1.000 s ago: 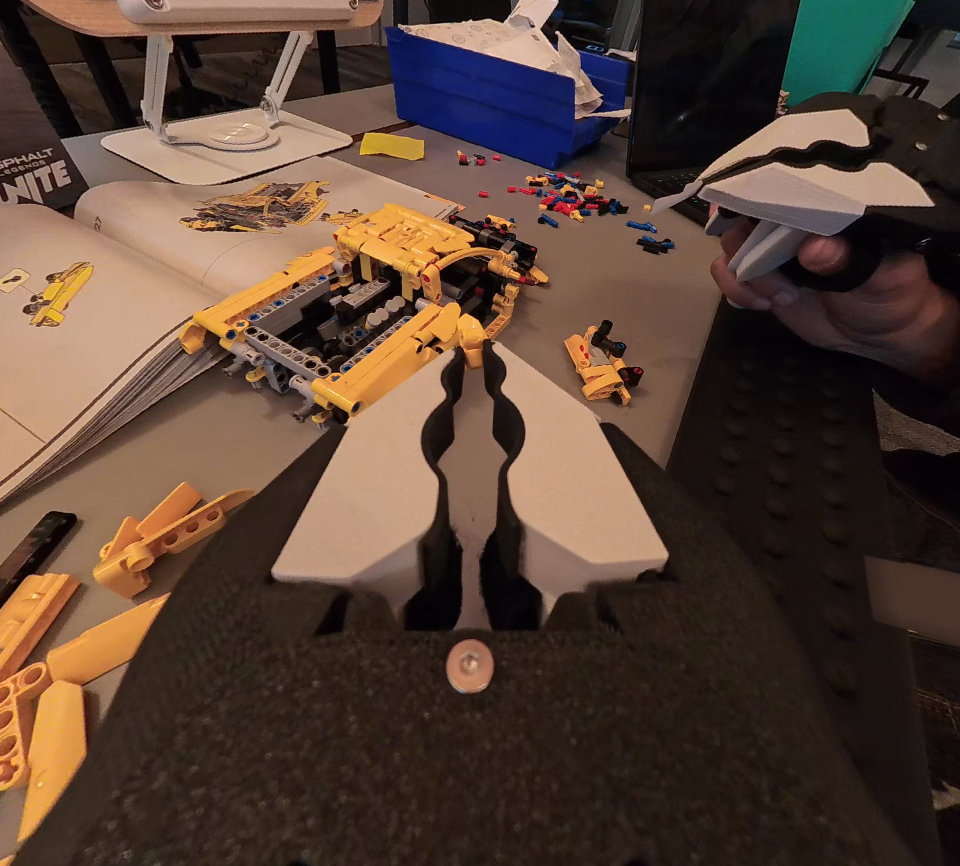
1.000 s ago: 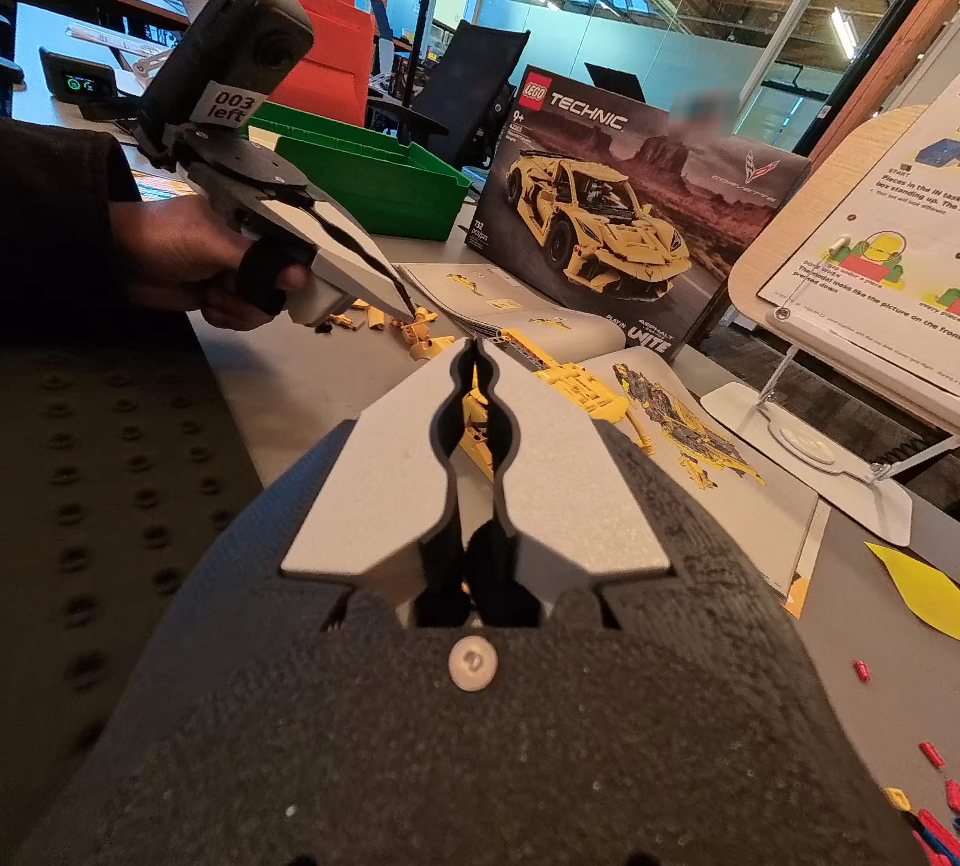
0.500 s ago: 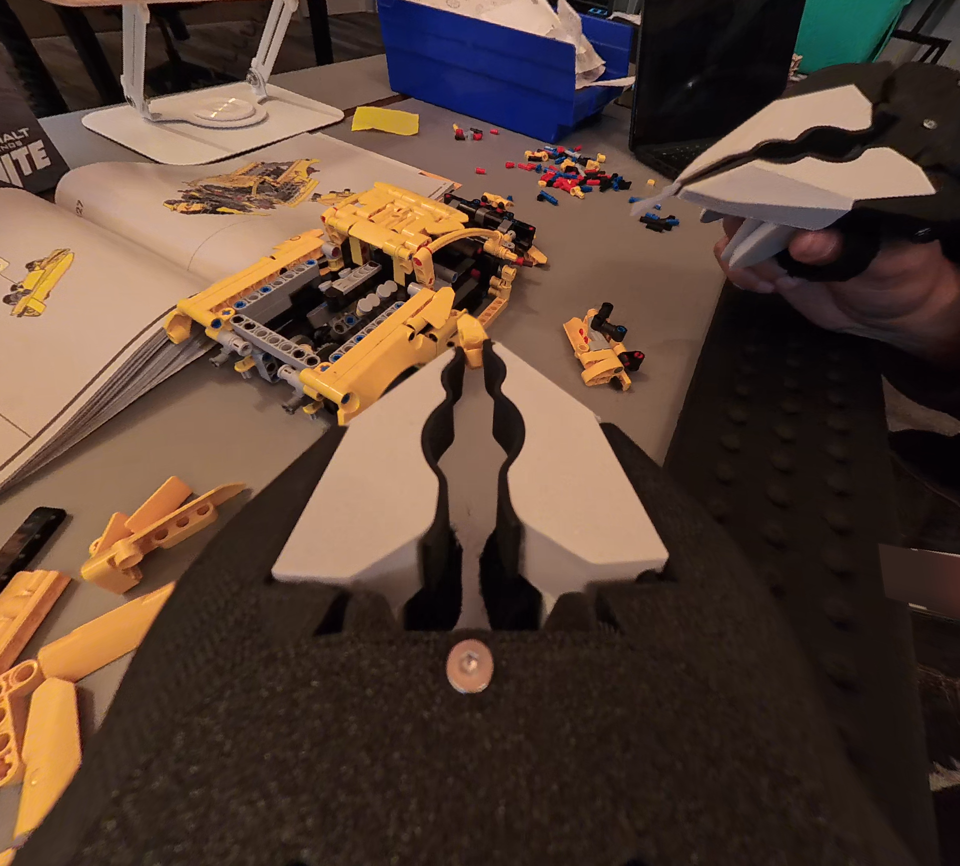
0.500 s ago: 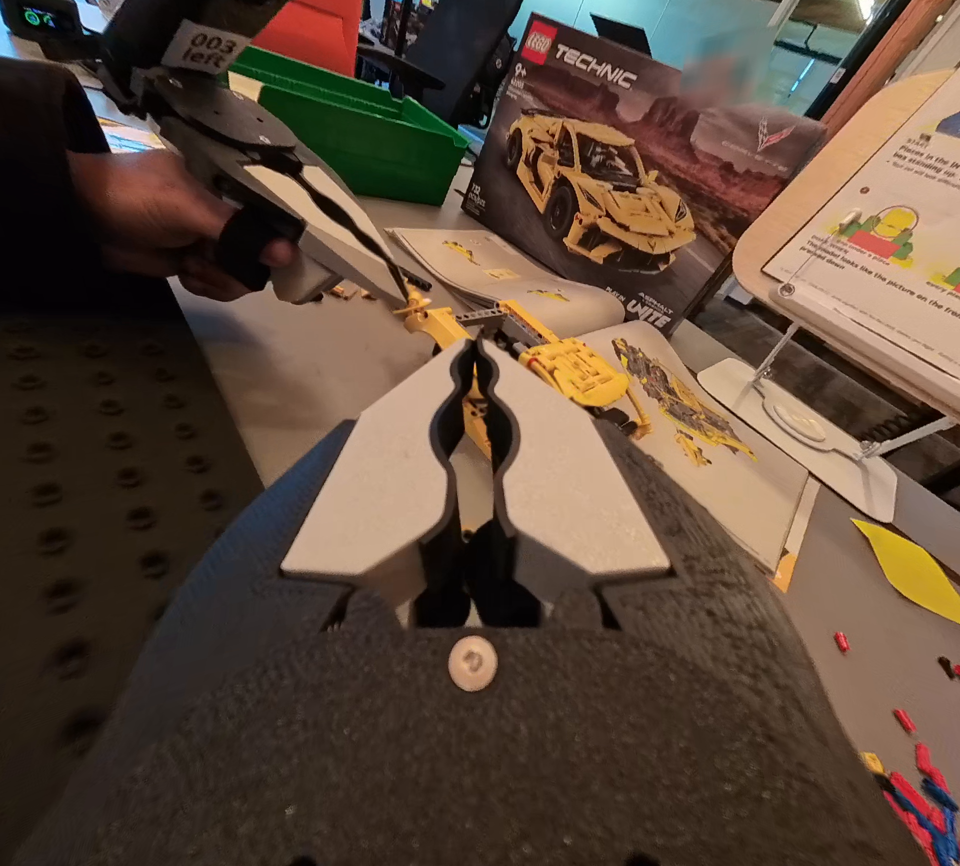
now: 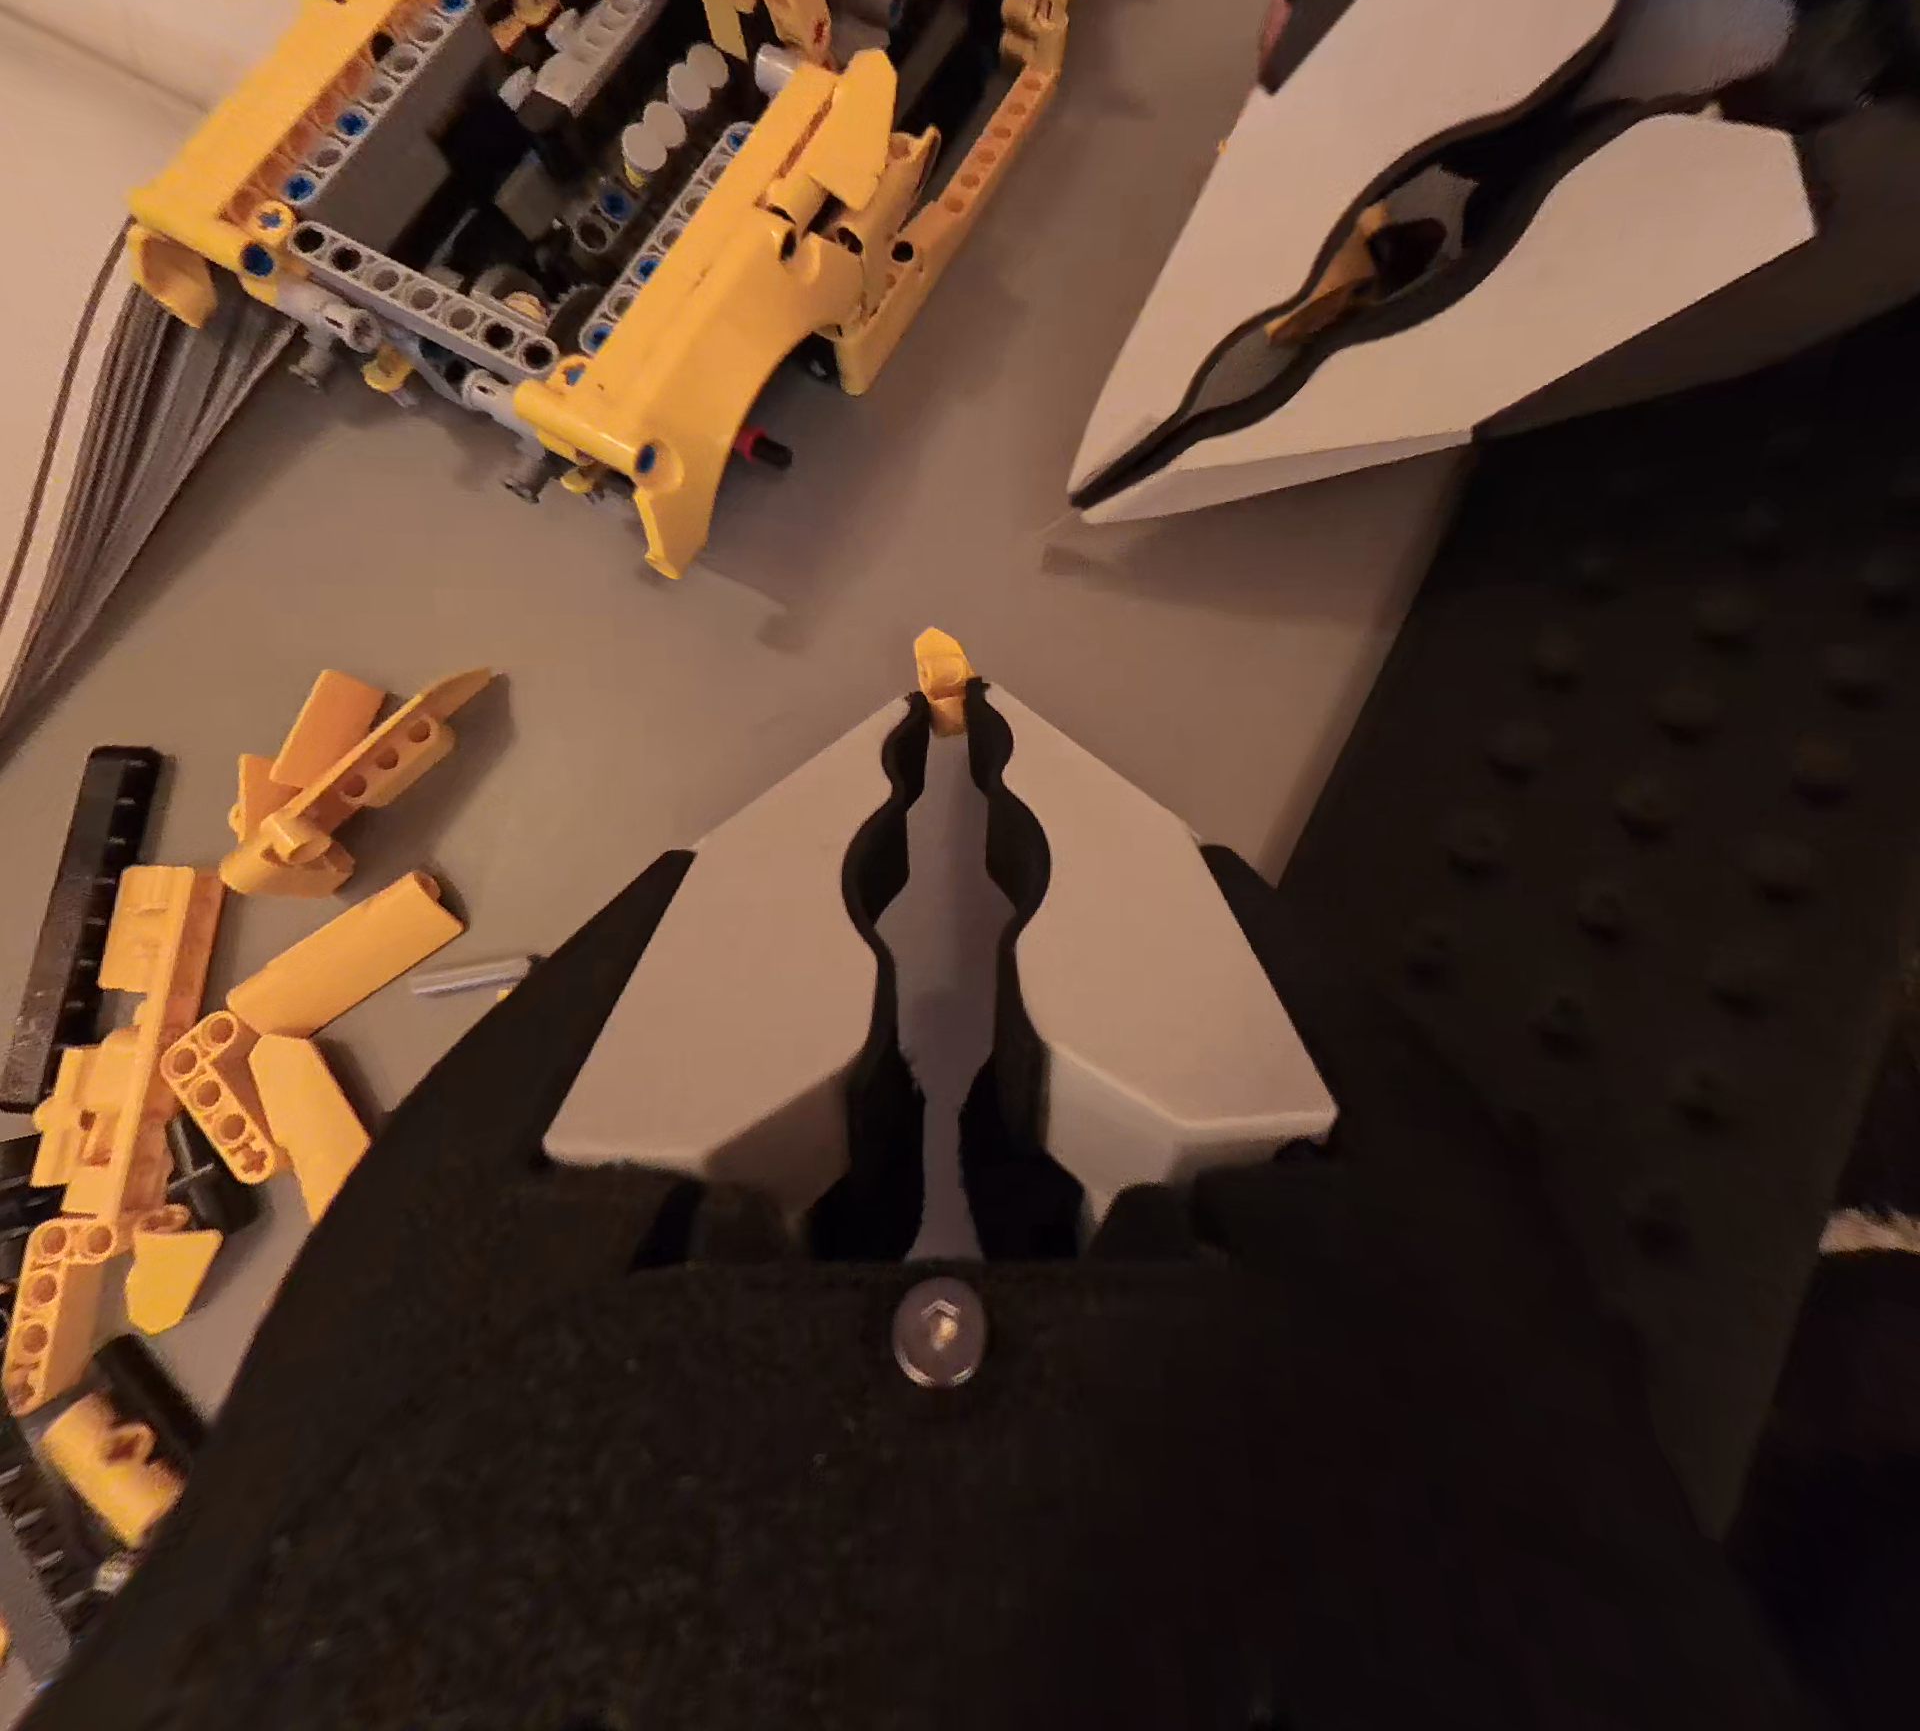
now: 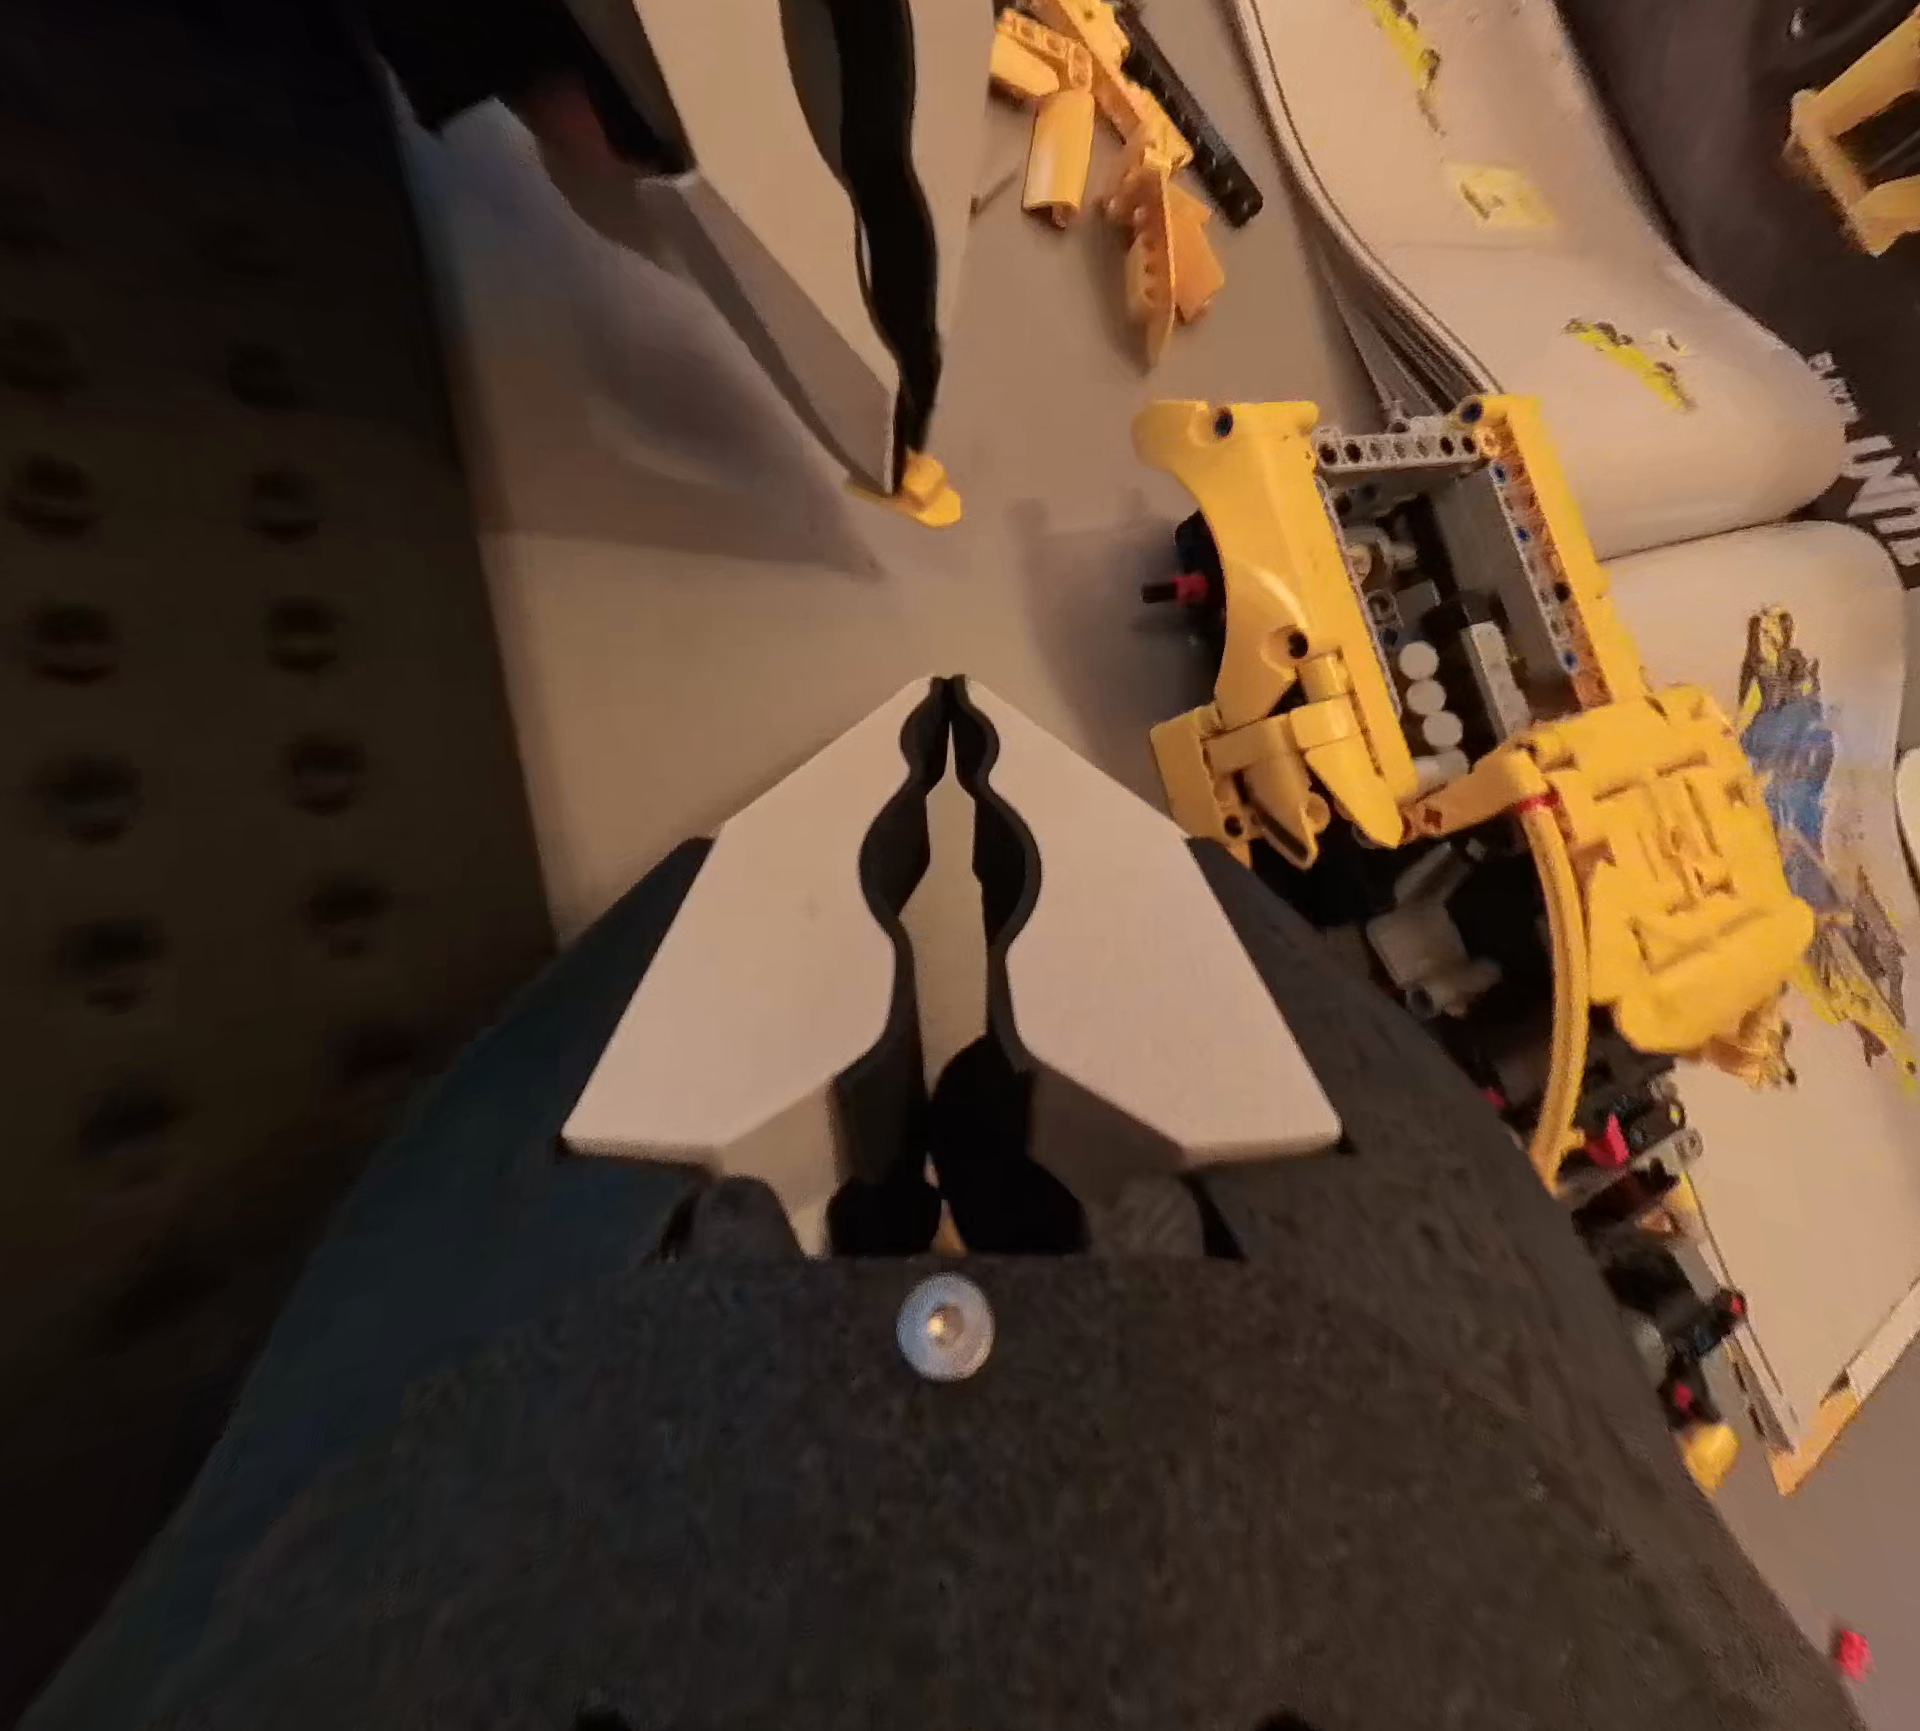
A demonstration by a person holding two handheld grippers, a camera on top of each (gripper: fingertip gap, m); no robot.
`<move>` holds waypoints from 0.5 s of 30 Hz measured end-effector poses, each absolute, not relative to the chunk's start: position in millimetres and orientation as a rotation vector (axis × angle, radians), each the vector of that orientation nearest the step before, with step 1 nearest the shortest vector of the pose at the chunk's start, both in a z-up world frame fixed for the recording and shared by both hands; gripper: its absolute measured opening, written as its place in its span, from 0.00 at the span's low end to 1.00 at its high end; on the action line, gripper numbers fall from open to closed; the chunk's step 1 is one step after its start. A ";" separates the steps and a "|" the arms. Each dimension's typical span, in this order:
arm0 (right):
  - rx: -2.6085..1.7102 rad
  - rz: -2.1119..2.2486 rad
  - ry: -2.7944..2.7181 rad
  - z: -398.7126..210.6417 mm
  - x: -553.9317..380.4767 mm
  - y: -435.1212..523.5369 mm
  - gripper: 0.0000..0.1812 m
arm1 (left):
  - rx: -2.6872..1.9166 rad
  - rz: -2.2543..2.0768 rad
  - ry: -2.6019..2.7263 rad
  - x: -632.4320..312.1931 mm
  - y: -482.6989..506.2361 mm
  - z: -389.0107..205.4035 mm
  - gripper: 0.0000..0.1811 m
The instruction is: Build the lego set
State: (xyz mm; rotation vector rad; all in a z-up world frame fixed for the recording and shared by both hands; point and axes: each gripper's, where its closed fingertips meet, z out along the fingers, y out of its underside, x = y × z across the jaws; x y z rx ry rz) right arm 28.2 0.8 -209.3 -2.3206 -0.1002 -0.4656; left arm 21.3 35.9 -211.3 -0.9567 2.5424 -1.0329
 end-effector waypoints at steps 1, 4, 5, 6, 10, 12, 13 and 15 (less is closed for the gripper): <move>-2.304 -0.453 -0.117 -208.7 27.7 5.0 0.00 | -0.947 -1.018 2.562 20.7 34.5 -212.9 0.04; -2.333 -0.520 -0.183 -214.6 31.4 5.5 0.00 | -0.908 -0.945 2.644 13.7 28.4 -225.9 0.04; -2.325 -0.516 -0.196 -214.7 29.0 7.0 0.00 | -0.897 -0.928 2.645 13.7 27.0 -228.3 0.04; -2.317 -0.507 -0.193 -214.3 26.8 8.2 0.00 | -0.897 -0.946 2.641 13.1 24.2 -227.3 0.04; -2.242 -0.434 -0.089 -199.2 25.7 7.8 0.00 | -0.973 -1.012 2.603 12.4 24.9 -219.4 0.11; -2.228 -0.292 0.024 -193.3 23.6 3.8 0.00 | -1.010 -1.055 2.585 6.6 30.1 -212.9 0.21; -2.236 -0.189 0.071 -193.8 19.5 1.7 0.00 | -1.015 -1.070 2.569 2.7 34.9 -209.2 0.24; -2.278 -0.115 0.036 -198.2 12.4 -0.5 0.00 | -1.039 -1.036 2.495 0.6 53.8 -204.4 0.25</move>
